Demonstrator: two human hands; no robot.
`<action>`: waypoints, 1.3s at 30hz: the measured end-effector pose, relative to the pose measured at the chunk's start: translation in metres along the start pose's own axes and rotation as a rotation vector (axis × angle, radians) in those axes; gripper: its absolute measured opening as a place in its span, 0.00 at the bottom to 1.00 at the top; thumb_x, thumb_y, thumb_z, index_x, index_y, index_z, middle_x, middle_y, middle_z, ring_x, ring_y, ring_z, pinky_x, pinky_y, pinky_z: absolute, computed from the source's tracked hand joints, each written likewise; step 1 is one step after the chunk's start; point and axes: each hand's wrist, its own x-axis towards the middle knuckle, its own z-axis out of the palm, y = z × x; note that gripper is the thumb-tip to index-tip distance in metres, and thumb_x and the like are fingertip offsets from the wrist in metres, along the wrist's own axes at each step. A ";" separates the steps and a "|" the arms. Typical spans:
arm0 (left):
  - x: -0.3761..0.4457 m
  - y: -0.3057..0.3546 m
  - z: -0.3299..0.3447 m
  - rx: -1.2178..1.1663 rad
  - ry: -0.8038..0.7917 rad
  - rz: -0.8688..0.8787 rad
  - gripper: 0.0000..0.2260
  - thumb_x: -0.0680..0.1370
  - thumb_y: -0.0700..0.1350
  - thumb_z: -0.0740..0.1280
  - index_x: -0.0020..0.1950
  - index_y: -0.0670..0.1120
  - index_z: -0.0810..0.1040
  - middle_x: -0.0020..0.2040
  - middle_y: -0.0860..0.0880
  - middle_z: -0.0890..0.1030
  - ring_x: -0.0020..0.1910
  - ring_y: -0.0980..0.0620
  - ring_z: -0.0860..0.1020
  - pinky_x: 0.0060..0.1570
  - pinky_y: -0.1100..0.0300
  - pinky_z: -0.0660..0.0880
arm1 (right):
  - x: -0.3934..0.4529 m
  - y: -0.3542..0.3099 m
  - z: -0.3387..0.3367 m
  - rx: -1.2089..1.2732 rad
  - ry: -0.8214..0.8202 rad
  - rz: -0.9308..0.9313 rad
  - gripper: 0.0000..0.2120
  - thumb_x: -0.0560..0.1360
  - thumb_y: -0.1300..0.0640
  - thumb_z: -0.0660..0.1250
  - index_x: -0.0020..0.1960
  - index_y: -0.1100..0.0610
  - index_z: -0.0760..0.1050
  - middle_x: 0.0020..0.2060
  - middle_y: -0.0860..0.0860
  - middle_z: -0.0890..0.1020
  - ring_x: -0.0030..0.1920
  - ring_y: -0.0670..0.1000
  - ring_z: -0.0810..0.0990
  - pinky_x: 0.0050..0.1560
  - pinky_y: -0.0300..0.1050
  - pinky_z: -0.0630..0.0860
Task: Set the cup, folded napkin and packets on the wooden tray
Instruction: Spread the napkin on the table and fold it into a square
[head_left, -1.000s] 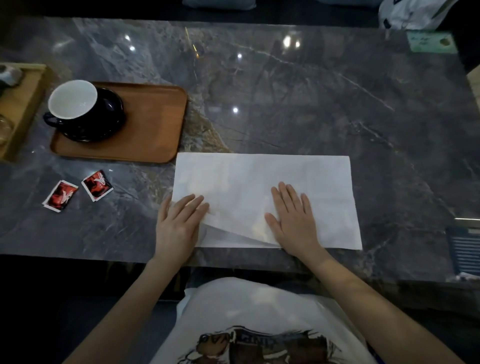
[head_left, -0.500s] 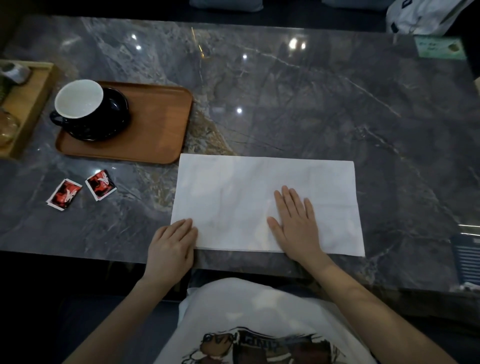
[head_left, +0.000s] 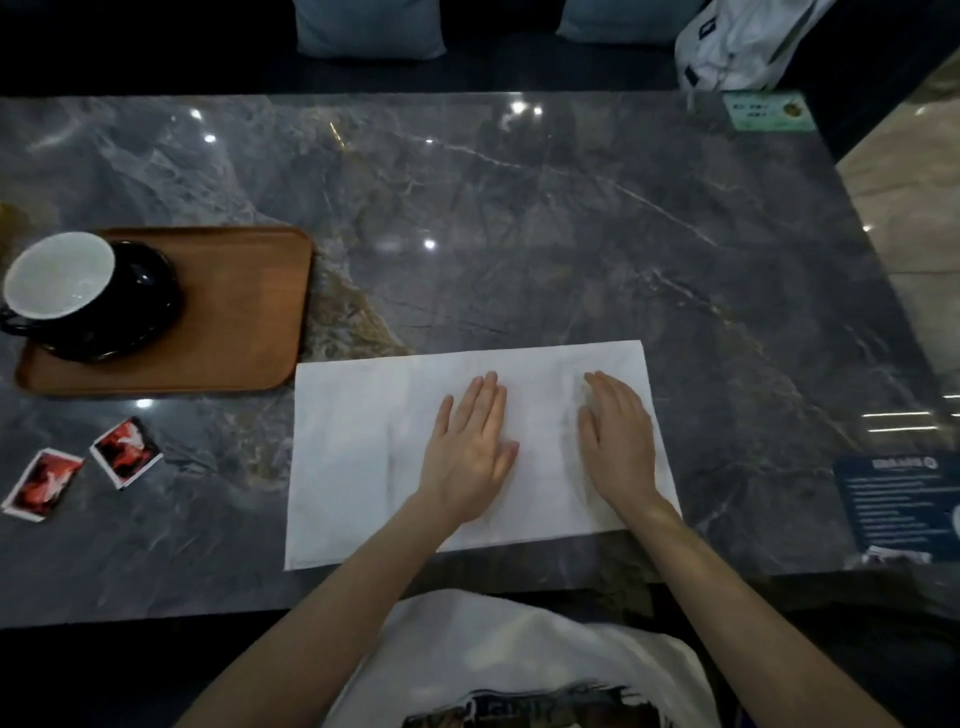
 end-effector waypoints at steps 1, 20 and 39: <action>0.004 0.001 0.004 0.001 -0.015 -0.005 0.30 0.77 0.58 0.38 0.75 0.45 0.40 0.77 0.48 0.42 0.75 0.52 0.39 0.69 0.55 0.33 | 0.005 0.005 -0.003 -0.031 -0.008 0.031 0.21 0.79 0.59 0.57 0.71 0.60 0.63 0.71 0.56 0.68 0.71 0.55 0.64 0.73 0.51 0.57; 0.014 -0.005 0.017 0.006 0.001 0.005 0.30 0.78 0.60 0.40 0.74 0.43 0.53 0.75 0.47 0.54 0.73 0.48 0.51 0.70 0.53 0.41 | 0.093 0.033 -0.049 -0.070 -0.281 0.148 0.17 0.70 0.56 0.70 0.56 0.61 0.74 0.56 0.59 0.72 0.60 0.59 0.65 0.60 0.49 0.67; 0.020 0.047 -0.047 -0.744 -0.128 -0.074 0.32 0.76 0.60 0.59 0.75 0.51 0.51 0.77 0.52 0.55 0.74 0.53 0.56 0.72 0.56 0.53 | 0.082 -0.018 -0.084 0.757 -0.276 0.405 0.04 0.74 0.64 0.65 0.40 0.62 0.73 0.28 0.56 0.75 0.19 0.44 0.75 0.19 0.34 0.70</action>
